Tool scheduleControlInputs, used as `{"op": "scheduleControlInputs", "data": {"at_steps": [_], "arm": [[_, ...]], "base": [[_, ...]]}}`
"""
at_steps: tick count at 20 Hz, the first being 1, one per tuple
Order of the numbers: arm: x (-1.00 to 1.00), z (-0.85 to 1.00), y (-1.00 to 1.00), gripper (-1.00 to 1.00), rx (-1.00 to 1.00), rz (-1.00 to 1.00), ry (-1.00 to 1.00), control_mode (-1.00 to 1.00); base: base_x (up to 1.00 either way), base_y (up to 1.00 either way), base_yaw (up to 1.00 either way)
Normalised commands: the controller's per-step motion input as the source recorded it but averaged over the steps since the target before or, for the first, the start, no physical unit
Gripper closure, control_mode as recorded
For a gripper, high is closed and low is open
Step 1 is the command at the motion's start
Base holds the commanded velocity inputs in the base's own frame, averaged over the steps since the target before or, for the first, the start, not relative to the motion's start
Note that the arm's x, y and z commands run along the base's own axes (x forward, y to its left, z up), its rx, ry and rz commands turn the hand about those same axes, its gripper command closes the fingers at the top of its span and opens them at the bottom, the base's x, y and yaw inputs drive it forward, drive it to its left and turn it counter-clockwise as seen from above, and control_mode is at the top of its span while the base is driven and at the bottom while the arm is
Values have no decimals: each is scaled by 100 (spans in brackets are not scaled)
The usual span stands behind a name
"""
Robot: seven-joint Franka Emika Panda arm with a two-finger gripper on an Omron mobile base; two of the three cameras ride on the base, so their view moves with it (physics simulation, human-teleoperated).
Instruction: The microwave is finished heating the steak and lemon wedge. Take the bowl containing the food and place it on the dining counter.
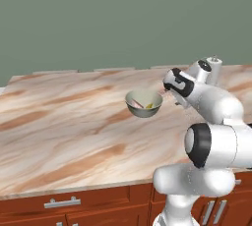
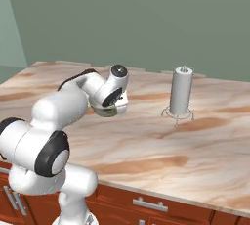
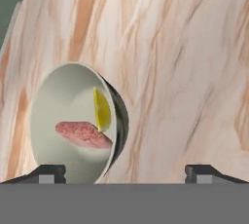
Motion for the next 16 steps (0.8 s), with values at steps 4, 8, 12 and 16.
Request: {"op": "scheduleControlInputs", "data": {"at_steps": [4,8,12,16], "arm": [[-100,100,36,-100,-4,10,-11,-100],[-100,90,58,-100,-13,12,-17,-100],[-100,48,64,-100,-19,15,-11,-100],[-100,10,64,-100,-21,14,-16,-100]], "base": [[0,0,0],[0,0,0],[0,0,0],[0,0,0]]}}
